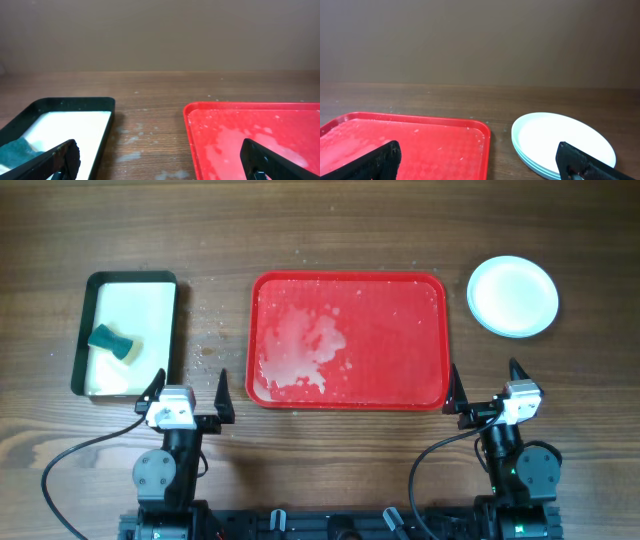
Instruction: Clean dirty plates on tray and stack at the side
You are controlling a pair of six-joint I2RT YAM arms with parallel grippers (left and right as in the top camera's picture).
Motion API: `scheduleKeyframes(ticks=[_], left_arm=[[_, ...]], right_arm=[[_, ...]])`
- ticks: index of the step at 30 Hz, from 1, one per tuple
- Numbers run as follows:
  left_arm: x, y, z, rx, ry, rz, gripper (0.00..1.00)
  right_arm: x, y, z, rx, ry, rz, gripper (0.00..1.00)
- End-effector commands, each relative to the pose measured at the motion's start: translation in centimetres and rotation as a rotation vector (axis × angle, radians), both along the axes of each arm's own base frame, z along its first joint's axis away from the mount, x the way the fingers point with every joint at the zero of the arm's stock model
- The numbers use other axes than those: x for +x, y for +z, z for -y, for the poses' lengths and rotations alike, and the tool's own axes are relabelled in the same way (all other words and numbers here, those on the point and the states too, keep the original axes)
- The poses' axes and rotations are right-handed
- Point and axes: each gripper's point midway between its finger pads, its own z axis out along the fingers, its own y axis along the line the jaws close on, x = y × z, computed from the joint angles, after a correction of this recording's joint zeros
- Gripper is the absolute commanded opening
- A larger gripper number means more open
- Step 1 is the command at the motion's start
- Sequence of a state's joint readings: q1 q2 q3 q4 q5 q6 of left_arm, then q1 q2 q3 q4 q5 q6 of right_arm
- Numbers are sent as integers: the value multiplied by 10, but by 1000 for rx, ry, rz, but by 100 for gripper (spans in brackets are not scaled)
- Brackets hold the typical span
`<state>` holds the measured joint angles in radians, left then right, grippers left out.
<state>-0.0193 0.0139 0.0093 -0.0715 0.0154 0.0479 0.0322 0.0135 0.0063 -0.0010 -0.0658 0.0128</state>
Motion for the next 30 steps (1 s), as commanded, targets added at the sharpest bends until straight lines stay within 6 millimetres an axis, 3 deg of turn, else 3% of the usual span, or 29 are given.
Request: scheduleKeyframes(ticks=[1,30], left_arm=[[-1,-1,6,19,-24,0,100],[0,-1,4,1,-11,2,100]], right_arm=[[0,2,1,-12,-9,10,100],[0,2,1,-12,-9,10,100]])
